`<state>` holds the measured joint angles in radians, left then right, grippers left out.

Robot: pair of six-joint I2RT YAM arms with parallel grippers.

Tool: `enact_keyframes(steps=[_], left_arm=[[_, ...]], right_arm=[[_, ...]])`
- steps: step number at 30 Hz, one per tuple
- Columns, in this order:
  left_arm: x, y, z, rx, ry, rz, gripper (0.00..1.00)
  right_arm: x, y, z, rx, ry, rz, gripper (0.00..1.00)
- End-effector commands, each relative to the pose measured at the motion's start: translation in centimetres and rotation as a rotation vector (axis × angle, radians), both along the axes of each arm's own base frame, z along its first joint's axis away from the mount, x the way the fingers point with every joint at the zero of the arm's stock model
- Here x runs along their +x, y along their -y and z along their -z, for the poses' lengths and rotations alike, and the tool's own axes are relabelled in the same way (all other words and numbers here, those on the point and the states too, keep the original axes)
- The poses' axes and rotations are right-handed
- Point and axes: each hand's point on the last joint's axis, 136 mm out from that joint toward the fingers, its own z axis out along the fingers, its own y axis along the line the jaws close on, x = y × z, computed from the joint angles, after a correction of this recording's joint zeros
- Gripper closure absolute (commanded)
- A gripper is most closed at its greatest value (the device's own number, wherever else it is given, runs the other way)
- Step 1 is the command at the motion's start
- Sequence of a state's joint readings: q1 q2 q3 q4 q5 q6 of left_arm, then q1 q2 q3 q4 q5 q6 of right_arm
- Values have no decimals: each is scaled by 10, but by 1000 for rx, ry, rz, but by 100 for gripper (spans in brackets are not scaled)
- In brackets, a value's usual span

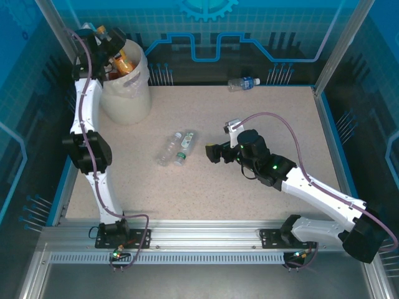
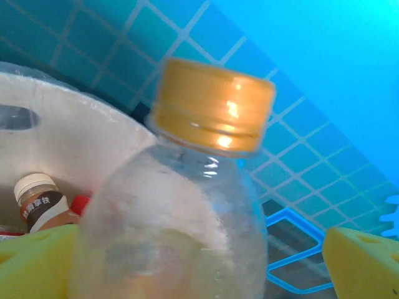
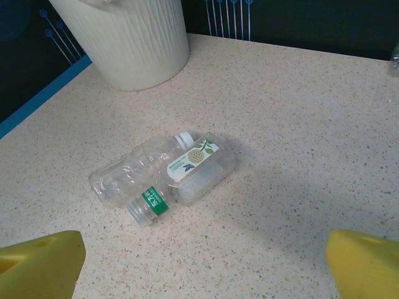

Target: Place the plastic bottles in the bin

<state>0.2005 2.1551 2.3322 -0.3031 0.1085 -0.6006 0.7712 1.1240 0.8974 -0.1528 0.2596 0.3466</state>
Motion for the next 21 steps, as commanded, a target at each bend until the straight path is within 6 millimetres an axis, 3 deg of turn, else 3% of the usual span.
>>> enact_keyframes(steps=[1,12,15,21], left_arm=[[-18,-5,-30,-1,20,-33,1],[-69,-49,-55,159,-52,-316,1],[-65,-37,-47,156,-63,-249,1],[-34,16,-14,196,-48,42,1]], right_arm=[[4,6,-10,2,16,30,0],[3,8,-9,11,13,35,0],[3,7,-7,12,9,37,0],[5,3,-5,6,-2,31,0]])
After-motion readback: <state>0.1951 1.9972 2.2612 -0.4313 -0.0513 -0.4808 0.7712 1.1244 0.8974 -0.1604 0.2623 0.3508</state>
